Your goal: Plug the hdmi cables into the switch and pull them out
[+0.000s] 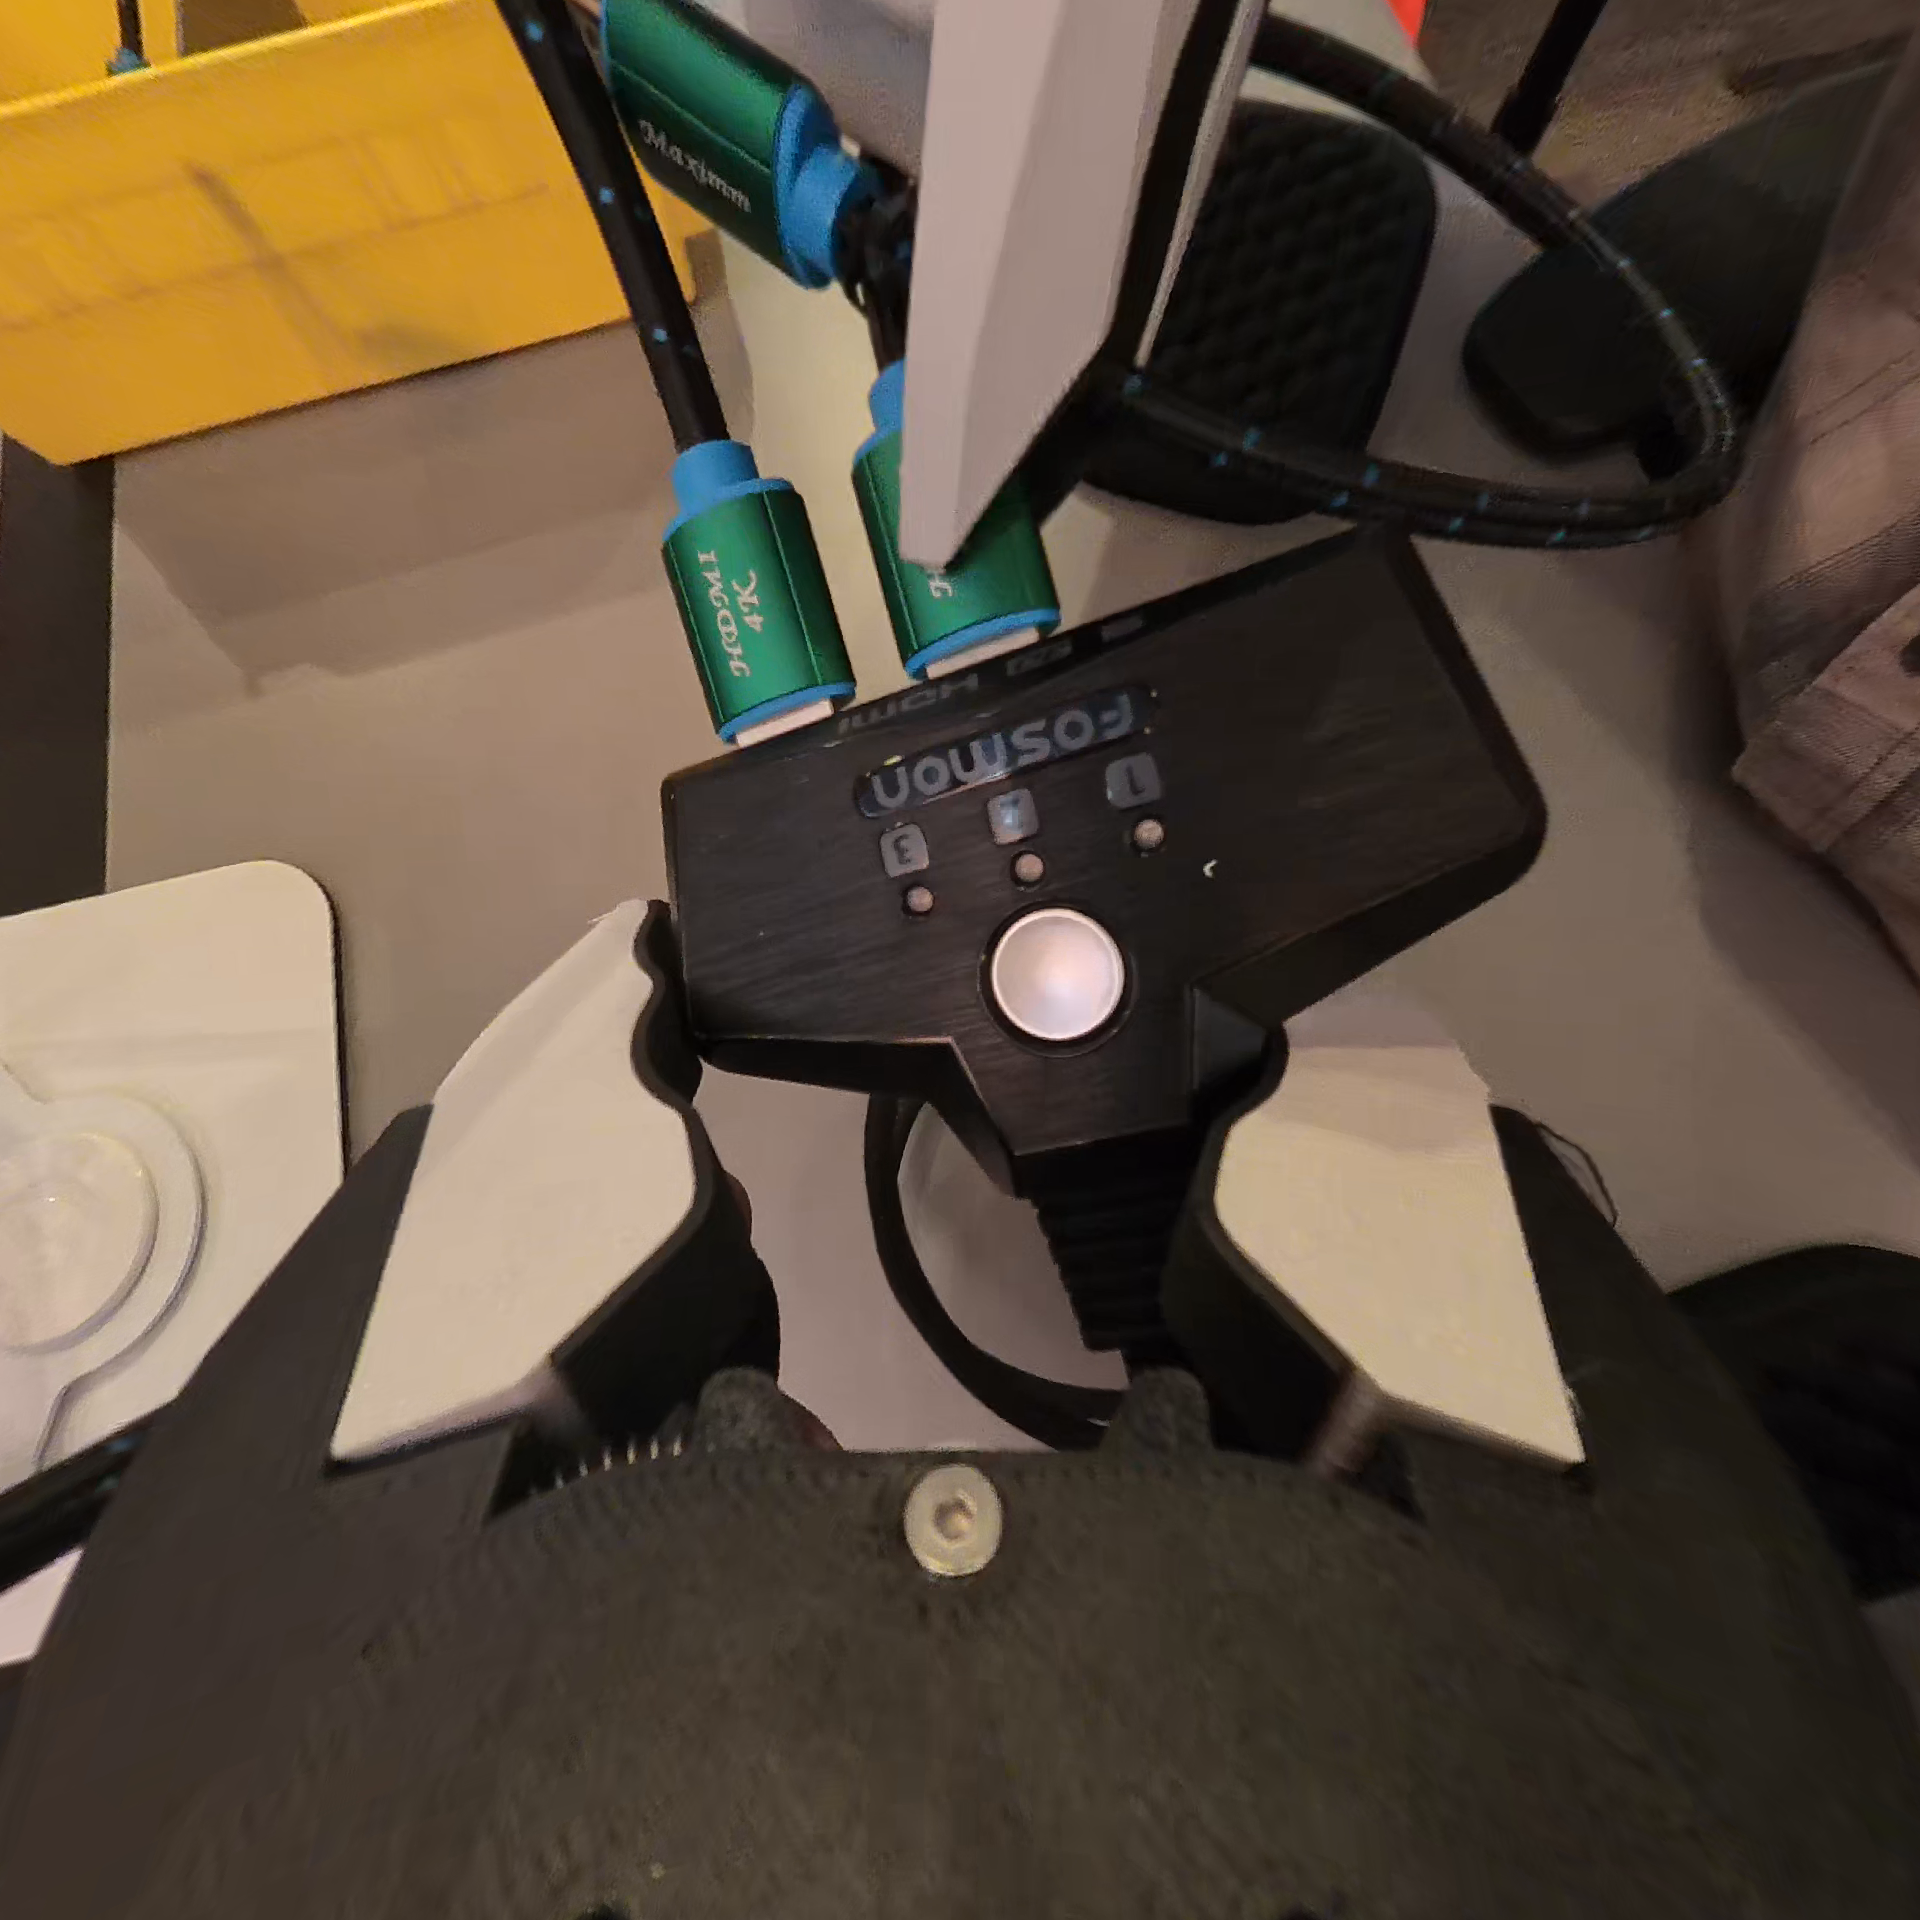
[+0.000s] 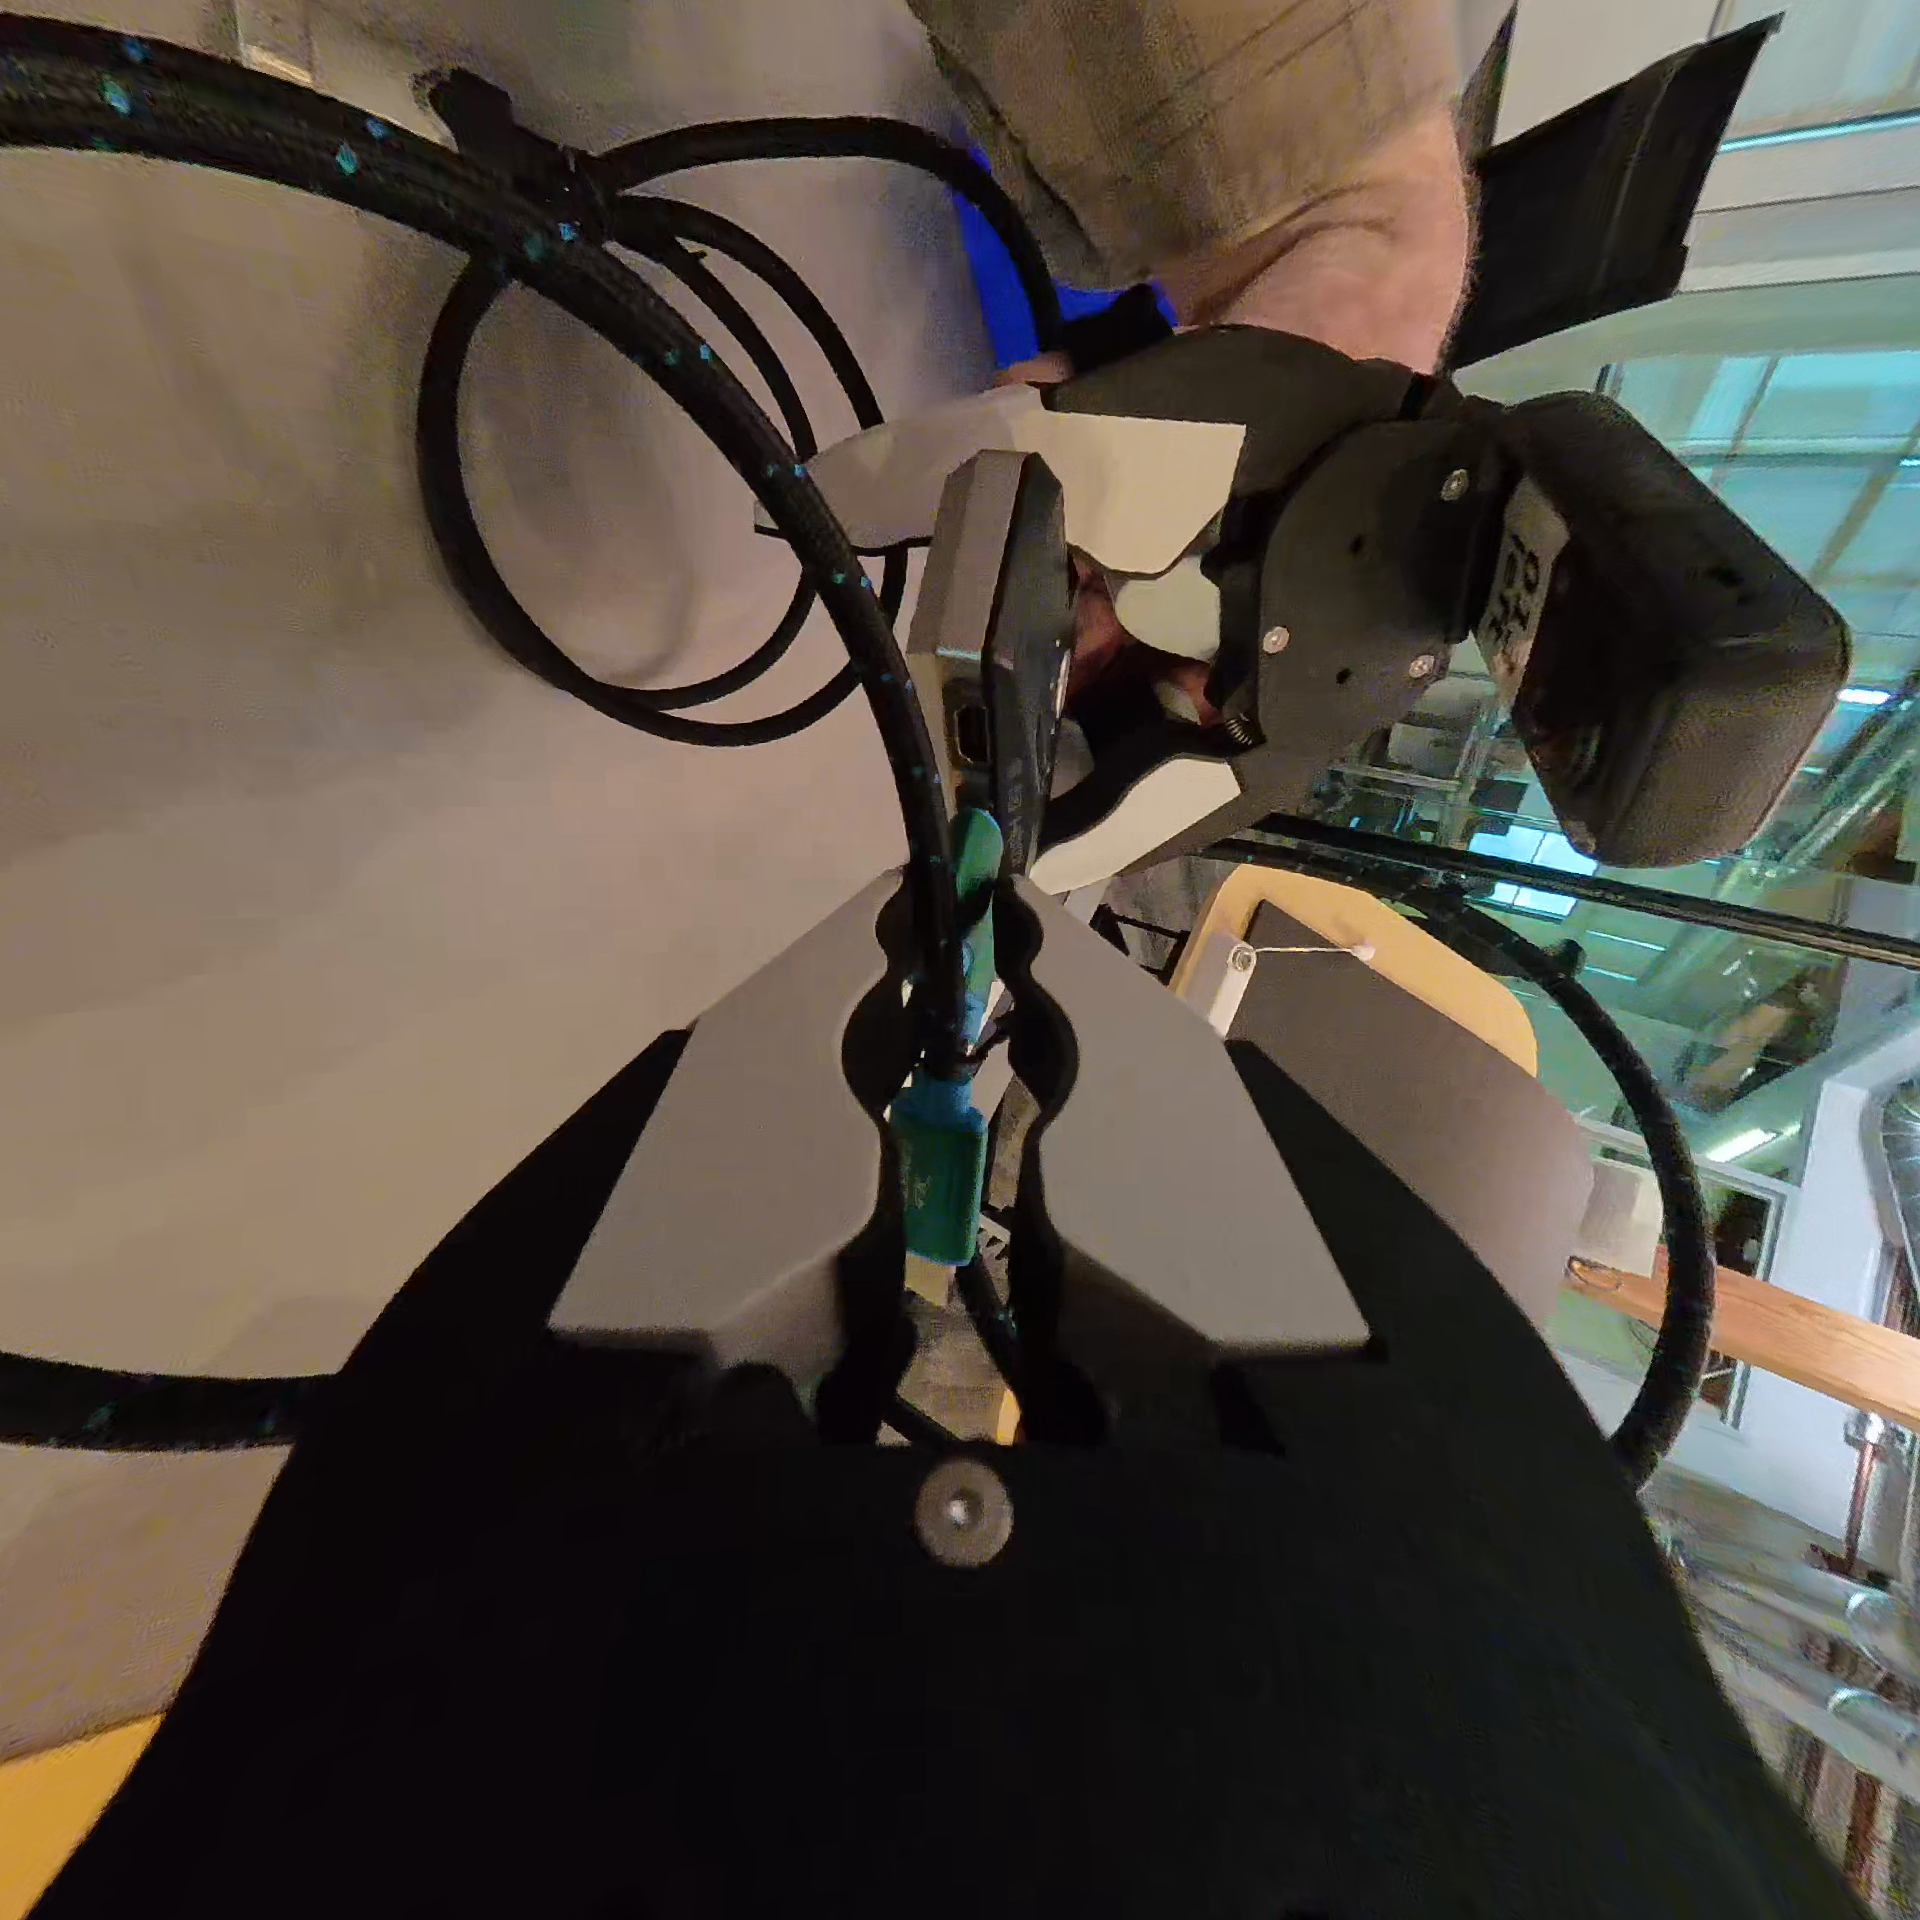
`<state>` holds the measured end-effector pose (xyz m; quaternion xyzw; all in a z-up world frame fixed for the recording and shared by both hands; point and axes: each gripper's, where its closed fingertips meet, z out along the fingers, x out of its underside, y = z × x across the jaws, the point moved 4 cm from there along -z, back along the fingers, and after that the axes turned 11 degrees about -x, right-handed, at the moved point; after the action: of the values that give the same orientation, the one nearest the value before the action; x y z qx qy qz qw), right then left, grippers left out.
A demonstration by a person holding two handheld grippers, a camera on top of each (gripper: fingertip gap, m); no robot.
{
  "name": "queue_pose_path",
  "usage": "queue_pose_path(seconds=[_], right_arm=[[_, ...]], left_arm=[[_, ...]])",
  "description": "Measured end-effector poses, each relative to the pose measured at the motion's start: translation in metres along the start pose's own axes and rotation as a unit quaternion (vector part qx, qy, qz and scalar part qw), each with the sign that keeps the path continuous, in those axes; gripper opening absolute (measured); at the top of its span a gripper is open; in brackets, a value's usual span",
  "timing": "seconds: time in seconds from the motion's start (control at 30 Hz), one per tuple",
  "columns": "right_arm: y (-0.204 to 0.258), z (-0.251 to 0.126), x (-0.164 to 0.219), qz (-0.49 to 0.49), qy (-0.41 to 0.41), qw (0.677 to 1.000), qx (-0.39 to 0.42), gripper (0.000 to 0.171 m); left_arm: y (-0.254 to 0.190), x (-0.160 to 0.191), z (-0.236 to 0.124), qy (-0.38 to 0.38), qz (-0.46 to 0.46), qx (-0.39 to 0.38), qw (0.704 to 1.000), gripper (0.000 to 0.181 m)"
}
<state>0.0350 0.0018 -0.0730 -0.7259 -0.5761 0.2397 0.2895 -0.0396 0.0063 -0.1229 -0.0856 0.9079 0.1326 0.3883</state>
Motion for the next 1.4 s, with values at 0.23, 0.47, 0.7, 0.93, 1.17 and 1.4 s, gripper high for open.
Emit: queue_pose_path(seconds=[0.23, 0.47, 0.7, 0.93, 1.17, 1.4], right_arm=[[0.009, 0.015, 0.009, 0.005, 0.022, 0.997, 0.075, 0.01], [0.013, 0.019, 0.018, 0.003, 0.046, 0.993, 0.112, 0.008], [0.025, 0.02, 0.025, 0.046, 0.059, 0.992, 0.097, 0.008], [0.028, 0.014, 0.035, 0.066, 0.097, 0.986, 0.122, 0.007], [0.029, 0.006, 0.039, 0.099, 0.104, 0.98, 0.136, 0.008], [0.032, 0.0, 0.052, 0.117, 0.163, 0.969, 0.142, 0.008]], left_arm=[[0.005, 0.003, 0.005, 0.041, -0.001, -0.033, 0.999, 0.1], [0.011, 0.006, 0.012, 0.053, -0.011, -0.057, 0.997, 0.1], [0.014, 0.008, 0.023, 0.026, -0.01, -0.057, 0.998, 0.09], [0.02, 0.003, 0.032, 0.001, -0.019, -0.079, 0.997, 0.09], [0.023, -0.002, 0.036, -0.019, -0.015, -0.094, 0.995, 0.09], [0.032, -0.009, 0.044, -0.017, -0.025, -0.137, 0.99, 0.089]])
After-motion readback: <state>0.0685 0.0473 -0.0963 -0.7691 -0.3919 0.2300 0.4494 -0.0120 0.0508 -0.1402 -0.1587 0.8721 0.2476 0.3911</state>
